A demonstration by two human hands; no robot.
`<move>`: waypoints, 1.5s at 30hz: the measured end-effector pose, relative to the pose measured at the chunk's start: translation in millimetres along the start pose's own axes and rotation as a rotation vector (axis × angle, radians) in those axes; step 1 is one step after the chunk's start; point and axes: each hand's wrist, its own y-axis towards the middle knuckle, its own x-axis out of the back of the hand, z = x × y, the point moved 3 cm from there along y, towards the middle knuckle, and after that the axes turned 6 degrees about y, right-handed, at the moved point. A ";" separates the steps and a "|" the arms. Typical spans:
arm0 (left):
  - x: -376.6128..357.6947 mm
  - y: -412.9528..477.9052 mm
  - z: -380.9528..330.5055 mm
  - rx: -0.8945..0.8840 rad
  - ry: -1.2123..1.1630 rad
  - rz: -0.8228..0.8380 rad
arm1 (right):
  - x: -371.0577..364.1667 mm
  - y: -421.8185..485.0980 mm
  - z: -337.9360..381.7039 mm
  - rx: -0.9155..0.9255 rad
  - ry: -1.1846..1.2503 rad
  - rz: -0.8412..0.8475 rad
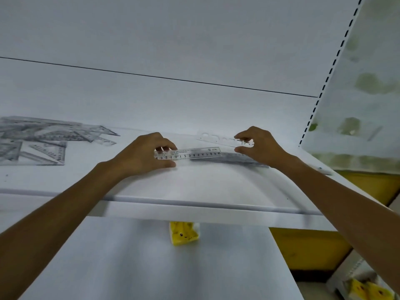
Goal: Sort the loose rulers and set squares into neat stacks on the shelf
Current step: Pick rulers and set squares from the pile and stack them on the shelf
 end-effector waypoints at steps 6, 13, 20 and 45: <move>-3.5 -7.6 -10.4 0.002 -0.005 0.016 | -7.6 -3.9 -5.9 0.005 0.110 0.057; -9.3 -13.3 -18.8 0.001 -0.037 0.037 | -14.7 4.8 -8.8 -0.039 0.161 0.109; -19.2 -16.2 -17.6 0.038 -0.071 0.023 | -21.5 4.4 -18.1 -0.088 0.177 0.179; -14.2 37.0 -31.1 0.003 -0.067 -0.035 | 4.5 -67.5 -1.5 0.000 -0.148 -0.012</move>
